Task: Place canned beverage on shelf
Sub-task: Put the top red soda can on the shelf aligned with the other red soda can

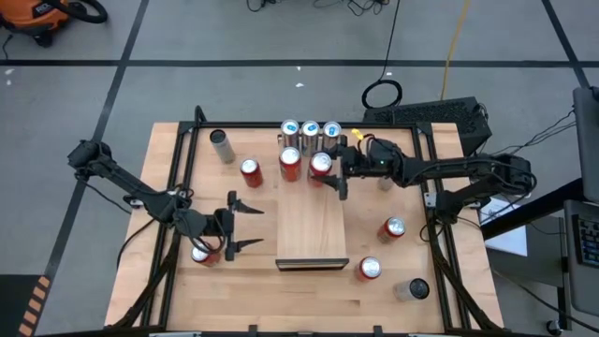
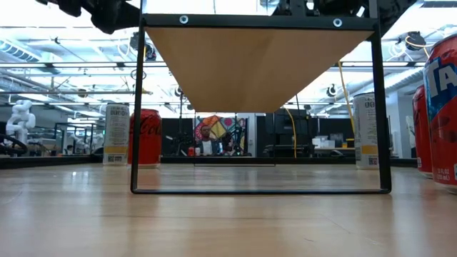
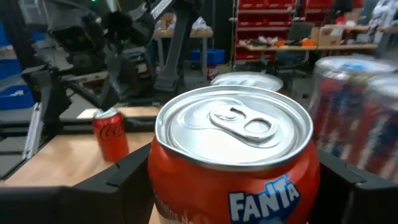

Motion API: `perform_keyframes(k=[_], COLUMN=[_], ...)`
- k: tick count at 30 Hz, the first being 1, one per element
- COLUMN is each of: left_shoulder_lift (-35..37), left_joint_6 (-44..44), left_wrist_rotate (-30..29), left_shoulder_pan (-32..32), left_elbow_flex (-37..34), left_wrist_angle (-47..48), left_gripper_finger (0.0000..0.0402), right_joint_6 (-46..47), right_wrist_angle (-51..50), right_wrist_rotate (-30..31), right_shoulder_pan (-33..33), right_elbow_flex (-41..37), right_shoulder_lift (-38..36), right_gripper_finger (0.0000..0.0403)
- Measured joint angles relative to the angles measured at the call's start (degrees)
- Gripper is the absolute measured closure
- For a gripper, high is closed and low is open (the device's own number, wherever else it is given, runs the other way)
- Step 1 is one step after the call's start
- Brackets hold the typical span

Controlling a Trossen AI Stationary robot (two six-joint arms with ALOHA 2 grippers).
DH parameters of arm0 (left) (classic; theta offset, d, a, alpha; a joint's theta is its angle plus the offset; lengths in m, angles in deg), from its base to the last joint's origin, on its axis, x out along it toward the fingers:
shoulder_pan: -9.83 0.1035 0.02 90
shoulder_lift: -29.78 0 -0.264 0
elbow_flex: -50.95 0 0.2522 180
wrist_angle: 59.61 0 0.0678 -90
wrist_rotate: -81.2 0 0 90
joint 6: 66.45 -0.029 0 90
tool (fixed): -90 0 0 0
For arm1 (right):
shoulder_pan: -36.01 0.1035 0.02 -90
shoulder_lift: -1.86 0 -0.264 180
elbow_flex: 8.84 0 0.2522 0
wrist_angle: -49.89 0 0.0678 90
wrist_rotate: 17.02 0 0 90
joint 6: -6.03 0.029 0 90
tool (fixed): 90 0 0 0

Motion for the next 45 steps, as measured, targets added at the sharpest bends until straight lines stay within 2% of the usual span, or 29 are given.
perform_keyframes(k=[5,13,45], left_shoulder_lift=[-0.02,-0.04,-0.04], left_joint_6=[-1.11,-1.33,-1.57], left_wrist_rotate=[0.21,0.89,1.76], left_shoulder_pan=[0.03,1.57,1.92], left_elbow_flex=[0.02,0.04,0.09], left_wrist_angle=[-1.09,-1.73,-1.73], left_gripper_finger=[0.0055,0.0055,0.0055], right_joint_6=[0.01,0.64,0.02], right_wrist_angle=[-0.27,4.62,3.08], right_wrist_rotate=[-0.09,-0.12,0.3], right_shoulder_pan=[-0.75,-0.69,-0.6], right_elbow_flex=[0.0,0.0,0.09], right_shoulder_lift=[0.02,2.21,2.91], right_gripper_finger=[0.0119,0.0119,0.0119])
